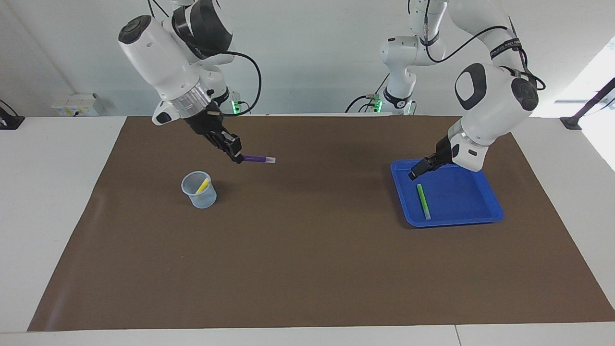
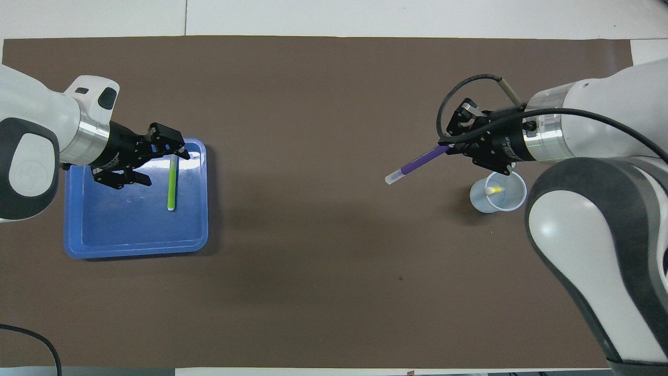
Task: Right arm passes pens to left for tray arrangement
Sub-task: 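Pull the purple pen from the cup with the right gripper, then grasp the purple pen with the left gripper from the right gripper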
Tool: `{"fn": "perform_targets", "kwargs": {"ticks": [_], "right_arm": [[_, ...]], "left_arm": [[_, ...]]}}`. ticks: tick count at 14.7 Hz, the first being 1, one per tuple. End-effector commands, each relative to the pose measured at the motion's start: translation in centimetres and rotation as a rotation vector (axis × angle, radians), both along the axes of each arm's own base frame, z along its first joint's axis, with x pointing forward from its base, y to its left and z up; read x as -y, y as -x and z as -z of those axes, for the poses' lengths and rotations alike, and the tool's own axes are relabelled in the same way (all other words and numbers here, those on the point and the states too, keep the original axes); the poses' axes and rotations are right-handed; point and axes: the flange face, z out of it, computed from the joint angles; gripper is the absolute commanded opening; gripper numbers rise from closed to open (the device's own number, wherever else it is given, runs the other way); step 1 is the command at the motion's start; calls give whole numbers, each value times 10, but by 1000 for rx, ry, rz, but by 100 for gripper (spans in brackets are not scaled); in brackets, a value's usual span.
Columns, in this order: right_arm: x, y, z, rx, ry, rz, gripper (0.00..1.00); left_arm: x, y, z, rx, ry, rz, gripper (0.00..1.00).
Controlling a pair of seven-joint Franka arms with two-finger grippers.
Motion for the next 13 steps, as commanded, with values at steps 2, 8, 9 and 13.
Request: {"fn": "perform_targets", "kwargs": {"ticks": [2, 8, 9, 13], "right_arm": [[-52, -8, -30, -61, -207, 194, 0], [-124, 4, -41, -165, -369, 333, 0], [-136, 5, -33, -194, -371, 344, 0], [-153, 15, -33, -209, -368, 326, 0]], "left_arm": [[35, 29, -54, -43, 32, -315, 100], [94, 52, -128, -107, 87, -818, 100], [103, 53, -141, -116, 96, -893, 100], [127, 68, -178, -107, 82, -1073, 100]]}}
